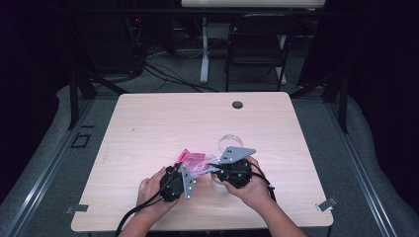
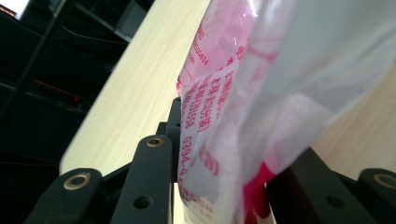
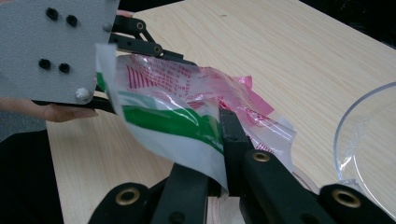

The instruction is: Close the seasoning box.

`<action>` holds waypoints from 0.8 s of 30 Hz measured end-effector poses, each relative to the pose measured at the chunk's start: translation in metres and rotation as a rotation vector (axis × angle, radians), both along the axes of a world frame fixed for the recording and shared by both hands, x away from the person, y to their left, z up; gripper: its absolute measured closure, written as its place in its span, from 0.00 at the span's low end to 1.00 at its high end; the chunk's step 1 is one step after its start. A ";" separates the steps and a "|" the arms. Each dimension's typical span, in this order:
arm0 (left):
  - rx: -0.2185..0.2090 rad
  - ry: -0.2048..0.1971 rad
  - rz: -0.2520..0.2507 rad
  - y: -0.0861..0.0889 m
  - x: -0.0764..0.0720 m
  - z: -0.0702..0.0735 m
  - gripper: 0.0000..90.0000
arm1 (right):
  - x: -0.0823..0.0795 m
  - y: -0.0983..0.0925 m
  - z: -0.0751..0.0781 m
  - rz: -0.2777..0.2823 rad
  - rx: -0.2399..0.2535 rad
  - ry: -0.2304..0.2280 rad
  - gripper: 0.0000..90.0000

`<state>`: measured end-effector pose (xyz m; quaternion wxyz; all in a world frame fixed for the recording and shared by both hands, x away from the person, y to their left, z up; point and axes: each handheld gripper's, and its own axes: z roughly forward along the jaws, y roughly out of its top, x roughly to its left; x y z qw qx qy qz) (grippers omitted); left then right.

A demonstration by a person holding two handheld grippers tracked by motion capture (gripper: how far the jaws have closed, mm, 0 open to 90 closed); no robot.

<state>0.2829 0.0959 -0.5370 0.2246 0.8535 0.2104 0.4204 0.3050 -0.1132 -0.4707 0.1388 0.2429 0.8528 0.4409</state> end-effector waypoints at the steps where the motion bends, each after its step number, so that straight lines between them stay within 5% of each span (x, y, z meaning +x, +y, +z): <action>1: -0.004 0.007 0.002 0.000 0.000 -0.001 0.78 | 0.000 0.000 0.000 0.001 -0.001 0.001 1.00; 24: -0.162 0.166 0.012 0.012 0.006 -0.017 0.81 | 0.000 0.001 -0.001 0.021 0.010 0.004 0.95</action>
